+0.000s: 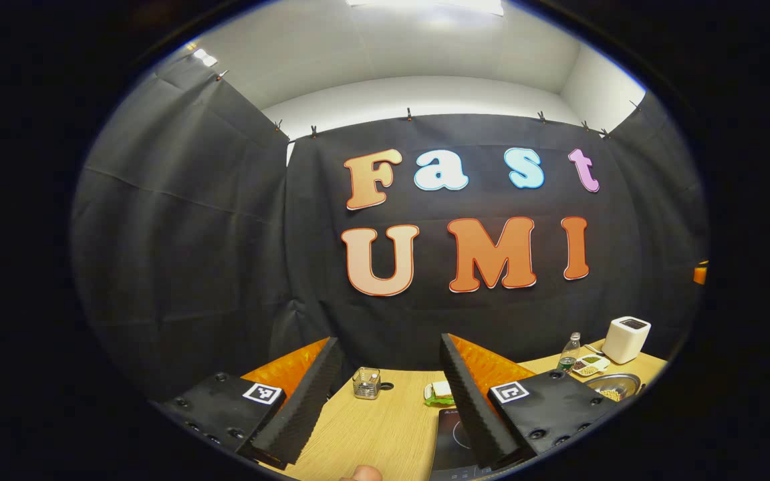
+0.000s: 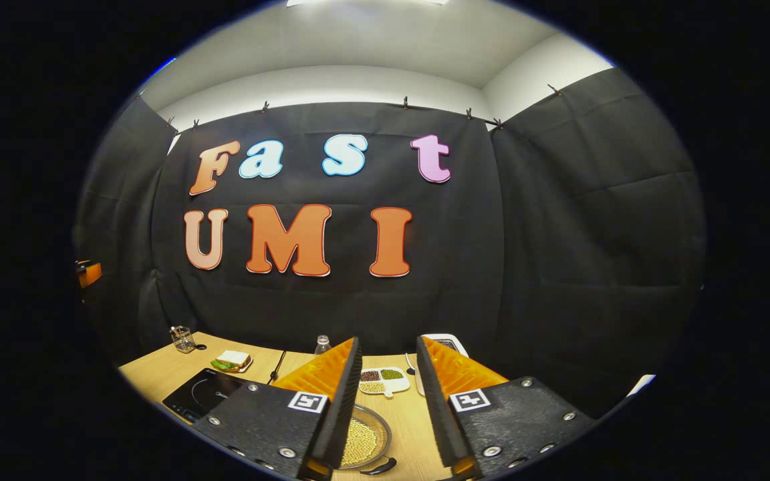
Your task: First push the handle of the pot to place it horizontally, then grasp the pot with both hands and set it on the induction cooktop.
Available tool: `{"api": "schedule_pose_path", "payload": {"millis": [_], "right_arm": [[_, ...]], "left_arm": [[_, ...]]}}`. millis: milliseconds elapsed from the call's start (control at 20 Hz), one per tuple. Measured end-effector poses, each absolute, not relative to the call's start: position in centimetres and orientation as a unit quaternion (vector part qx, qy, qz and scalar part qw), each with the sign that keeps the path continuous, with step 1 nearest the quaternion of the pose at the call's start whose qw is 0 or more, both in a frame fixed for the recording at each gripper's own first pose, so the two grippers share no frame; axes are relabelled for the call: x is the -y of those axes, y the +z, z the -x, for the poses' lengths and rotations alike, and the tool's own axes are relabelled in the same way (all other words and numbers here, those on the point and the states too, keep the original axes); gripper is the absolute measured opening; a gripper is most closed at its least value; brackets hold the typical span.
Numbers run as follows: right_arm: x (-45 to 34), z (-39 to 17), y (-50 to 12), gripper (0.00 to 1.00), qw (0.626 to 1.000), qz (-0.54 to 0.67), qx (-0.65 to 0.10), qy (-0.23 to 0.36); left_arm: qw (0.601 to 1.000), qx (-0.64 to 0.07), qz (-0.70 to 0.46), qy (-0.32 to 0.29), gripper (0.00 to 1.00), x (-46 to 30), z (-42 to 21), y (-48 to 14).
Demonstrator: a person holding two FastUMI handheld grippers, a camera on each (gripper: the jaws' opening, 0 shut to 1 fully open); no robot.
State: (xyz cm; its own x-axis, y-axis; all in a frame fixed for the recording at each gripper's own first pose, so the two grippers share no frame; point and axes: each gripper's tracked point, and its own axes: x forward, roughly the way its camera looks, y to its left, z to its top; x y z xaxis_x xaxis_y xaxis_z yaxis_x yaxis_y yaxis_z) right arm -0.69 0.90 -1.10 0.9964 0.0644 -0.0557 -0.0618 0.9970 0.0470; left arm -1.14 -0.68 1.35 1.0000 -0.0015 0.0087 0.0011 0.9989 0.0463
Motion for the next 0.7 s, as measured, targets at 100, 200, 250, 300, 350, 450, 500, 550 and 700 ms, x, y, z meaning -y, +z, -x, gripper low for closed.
{"api": "schedule_pose_path", "payload": {"millis": [100,200,250,300,350,450,500,550,700], "right_arm": [[-1.3,1.0,-1.5,0.36,0.998,-0.016,-0.032,0.043],[-1.5,1.2,-1.6,0.22,0.998,-0.009,-0.033,0.051],[-1.7,1.4,-1.6,0.22,0.998,-0.008,-0.032,0.055],[-1.7,1.5,-1.6,0.14,0.998,-0.009,-0.032,0.058],[-1.8,1.6,-1.8,0.11,0.998,-0.011,-0.034,0.060],[-1.7,1.7,-2.4,0.02,0.997,-0.012,-0.038,0.061],[-1.7,1.9,-2.7,0.04,0.997,-0.011,-0.041,0.062],[-1.8,2.0,-3.1,0.00,0.997,-0.010,-0.044,0.064],[-2.2,2.3,-4.3,0.00,0.996,-0.001,-0.056,0.069]], "left_arm": [[1.000,0.008,-0.025,-0.002,0.99,0.7,1.5,1.6],[1.000,0.011,-0.026,-0.002,0.98,0.8,1.5,2.0],[1.000,0.012,-0.026,-0.002,0.99,0.9,1.5,2.0],[1.000,0.012,-0.027,-0.001,0.99,0.9,1.4,2.0],[1.000,0.010,-0.028,-0.001,0.99,0.9,1.5,1.9],[1.000,0.006,-0.029,-0.001,0.99,1.0,1.4,1.7],[1.000,0.006,-0.028,-0.001,0.99,1.0,1.4,1.7],[1.000,0.007,-0.028,0.000,0.99,0.9,1.5,1.9],[1.000,0.011,-0.028,0.002,0.99,0.9,1.6,2.1]]}}
